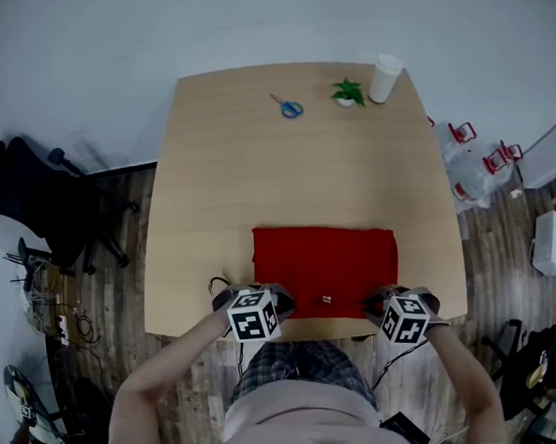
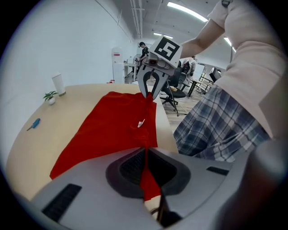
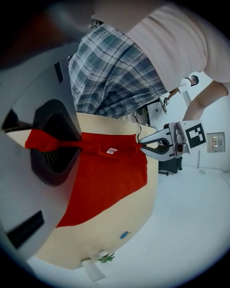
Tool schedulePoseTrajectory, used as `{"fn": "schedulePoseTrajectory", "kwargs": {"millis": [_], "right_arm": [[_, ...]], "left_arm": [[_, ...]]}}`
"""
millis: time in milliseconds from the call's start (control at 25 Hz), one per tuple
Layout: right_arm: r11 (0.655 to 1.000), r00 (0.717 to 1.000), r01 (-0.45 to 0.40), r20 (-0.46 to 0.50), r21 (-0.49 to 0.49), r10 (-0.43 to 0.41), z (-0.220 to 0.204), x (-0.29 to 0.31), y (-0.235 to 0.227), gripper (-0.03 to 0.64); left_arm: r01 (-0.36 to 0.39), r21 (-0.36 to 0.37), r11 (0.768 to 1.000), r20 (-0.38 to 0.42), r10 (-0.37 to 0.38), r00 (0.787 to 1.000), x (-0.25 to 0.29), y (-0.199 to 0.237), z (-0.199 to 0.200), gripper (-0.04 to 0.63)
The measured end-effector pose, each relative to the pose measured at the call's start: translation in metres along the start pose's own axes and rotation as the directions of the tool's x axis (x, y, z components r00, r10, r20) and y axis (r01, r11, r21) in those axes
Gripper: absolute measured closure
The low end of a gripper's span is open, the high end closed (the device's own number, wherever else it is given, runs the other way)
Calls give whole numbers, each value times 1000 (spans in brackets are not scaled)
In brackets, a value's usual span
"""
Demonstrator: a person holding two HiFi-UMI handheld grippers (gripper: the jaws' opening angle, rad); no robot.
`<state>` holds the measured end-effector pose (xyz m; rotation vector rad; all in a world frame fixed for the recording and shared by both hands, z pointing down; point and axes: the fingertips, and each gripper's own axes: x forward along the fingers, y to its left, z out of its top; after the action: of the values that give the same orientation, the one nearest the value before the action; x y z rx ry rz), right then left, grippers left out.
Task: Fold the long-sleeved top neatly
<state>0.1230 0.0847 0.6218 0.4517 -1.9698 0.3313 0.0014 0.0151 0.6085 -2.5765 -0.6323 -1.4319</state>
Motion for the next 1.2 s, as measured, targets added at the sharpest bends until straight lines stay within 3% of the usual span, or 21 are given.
{"fn": "schedulePoseTrajectory", "kwargs": {"millis": [200,360,560,640,920,1200], "right_arm": [[999,998,-31,-54,28,32,-17,32,13,557],[992,993,-99,-62,72,104,-20,39,25,483],[984,985,-149,-72,102,156,-24,49,34,416],[982,984,-157,-72,108,165,-24,51,35,407],[981,989,-136,-44,141,143,-25,48,26,405],[970,996,-81,-9,227,86,-19,53,-11,376]], "left_arm": [[33,-47,998,-47,-35,998,30,-10,-17,575],[65,-88,994,-55,-70,996,37,-13,-22,553],[153,-99,983,-66,-160,985,43,-29,-25,418],[161,-100,982,-67,-168,983,44,-31,-25,408],[147,-134,980,-50,-155,987,44,-21,-25,407],[108,-182,977,-65,-121,990,46,20,-30,388]]}}
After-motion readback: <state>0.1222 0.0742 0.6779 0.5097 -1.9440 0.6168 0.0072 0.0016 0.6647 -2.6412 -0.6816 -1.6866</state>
